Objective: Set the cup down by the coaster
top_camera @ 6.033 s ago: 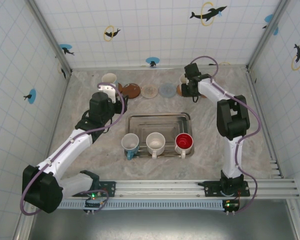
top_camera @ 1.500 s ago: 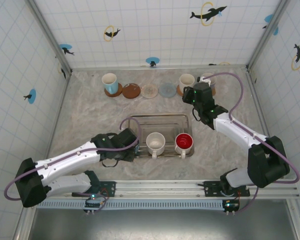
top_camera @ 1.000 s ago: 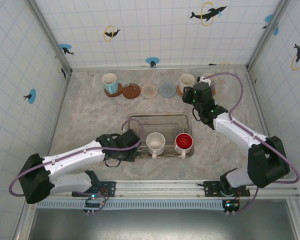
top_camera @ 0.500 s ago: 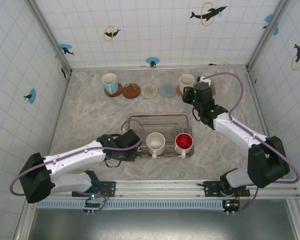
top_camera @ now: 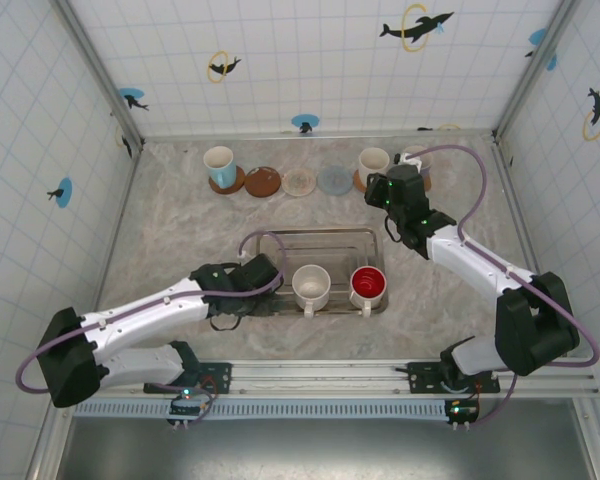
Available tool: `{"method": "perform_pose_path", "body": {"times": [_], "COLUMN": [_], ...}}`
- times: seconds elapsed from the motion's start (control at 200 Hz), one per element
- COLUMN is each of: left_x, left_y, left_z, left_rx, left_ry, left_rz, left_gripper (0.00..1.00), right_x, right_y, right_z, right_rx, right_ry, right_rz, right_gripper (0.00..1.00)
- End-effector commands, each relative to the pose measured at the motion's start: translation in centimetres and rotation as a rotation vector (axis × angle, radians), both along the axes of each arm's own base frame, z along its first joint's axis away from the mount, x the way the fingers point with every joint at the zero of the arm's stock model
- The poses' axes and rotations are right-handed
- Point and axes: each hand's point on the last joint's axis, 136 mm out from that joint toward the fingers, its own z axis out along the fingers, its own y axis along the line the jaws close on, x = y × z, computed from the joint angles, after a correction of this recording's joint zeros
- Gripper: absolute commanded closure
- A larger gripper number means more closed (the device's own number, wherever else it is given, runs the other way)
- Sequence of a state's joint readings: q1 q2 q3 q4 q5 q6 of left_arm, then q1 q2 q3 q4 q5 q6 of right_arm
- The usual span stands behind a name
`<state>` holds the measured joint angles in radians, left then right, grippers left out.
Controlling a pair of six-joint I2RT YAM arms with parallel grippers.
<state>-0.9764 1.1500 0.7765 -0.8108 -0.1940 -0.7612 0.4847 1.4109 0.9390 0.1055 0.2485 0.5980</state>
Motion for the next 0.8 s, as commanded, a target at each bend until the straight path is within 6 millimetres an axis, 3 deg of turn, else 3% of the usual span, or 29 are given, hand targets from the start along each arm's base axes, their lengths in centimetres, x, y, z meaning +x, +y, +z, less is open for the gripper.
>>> {"method": "perform_pose_path", "body": {"times": [0.0, 0.35, 0.796], "left_x": [2.1, 7.1, 17.2], "left_y": [-0.6, -2.0, -1.9], "left_z": [2.9, 7.1, 9.8], "left_rx": [-0.012, -0.011, -0.104], "left_ry": [-0.11, -0.263, -0.343], "left_rz": [0.033, 0.044, 0.085], "left_gripper": [1.0, 1.0, 1.0], "right_x": [0.3, 0.5, 0.5], "right_y": [0.1, 0.9, 1.4], "right_z": [1.4, 1.4, 1.8], "right_rx": [0.02, 0.046, 0.067], "right_ry": [-0.04, -0.037, -0.041], "right_rz": [-0.003, 0.04, 0.088], "right_gripper": [0.51, 0.52, 0.52]}}
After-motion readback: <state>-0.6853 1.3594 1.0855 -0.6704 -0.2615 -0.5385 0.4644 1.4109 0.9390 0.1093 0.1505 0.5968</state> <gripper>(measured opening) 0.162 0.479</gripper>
